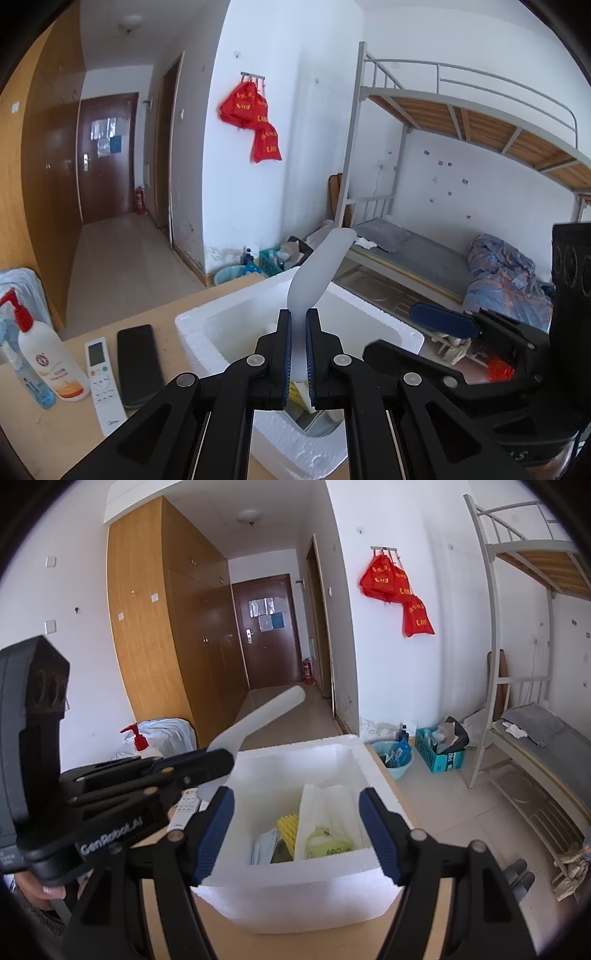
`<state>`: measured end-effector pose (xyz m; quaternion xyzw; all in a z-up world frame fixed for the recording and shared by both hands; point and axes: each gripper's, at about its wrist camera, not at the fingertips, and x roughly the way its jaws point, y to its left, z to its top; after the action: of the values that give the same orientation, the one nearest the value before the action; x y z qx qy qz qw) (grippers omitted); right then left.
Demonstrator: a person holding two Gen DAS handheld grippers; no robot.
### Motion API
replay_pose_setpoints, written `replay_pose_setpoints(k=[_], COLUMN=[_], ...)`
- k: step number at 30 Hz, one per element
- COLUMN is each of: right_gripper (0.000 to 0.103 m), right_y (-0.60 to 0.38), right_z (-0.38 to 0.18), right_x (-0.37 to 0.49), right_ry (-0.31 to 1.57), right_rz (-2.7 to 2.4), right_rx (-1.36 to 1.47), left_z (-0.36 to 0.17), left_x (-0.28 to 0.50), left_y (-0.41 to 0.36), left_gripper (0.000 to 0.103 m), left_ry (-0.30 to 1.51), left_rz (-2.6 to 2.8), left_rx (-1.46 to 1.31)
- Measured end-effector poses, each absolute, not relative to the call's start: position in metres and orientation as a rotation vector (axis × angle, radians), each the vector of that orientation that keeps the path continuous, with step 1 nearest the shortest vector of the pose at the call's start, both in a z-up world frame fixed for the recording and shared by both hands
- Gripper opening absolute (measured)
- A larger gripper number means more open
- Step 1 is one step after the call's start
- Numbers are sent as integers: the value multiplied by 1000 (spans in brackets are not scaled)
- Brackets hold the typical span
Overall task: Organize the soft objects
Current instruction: 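Open the left tool to release the foam tube into the box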
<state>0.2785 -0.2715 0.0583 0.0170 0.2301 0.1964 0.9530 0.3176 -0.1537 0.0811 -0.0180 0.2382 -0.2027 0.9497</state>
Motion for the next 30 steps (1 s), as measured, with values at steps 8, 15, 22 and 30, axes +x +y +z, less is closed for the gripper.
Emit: replay_pose_setpoints(k=[8, 15, 22, 30], right_gripper=[74, 74, 74, 74], right_y=[-275, -279, -282, -282], right_z=[58, 58, 58, 58], right_x=[274, 271, 269, 269], right_ry=[467, 466, 462, 461], right_rz=[385, 371, 363, 368], right_rx=[22, 23, 29, 28], left_z=[79, 76, 74, 73], left_x=[328, 333, 337, 336], left_y=[-162, -165, -166, -165], left_gripper=[8, 11, 11, 18], left_ry=[509, 525, 531, 524], left_rz=[-431, -443, -462, -445], left_rx=[-13, -5, 6, 39])
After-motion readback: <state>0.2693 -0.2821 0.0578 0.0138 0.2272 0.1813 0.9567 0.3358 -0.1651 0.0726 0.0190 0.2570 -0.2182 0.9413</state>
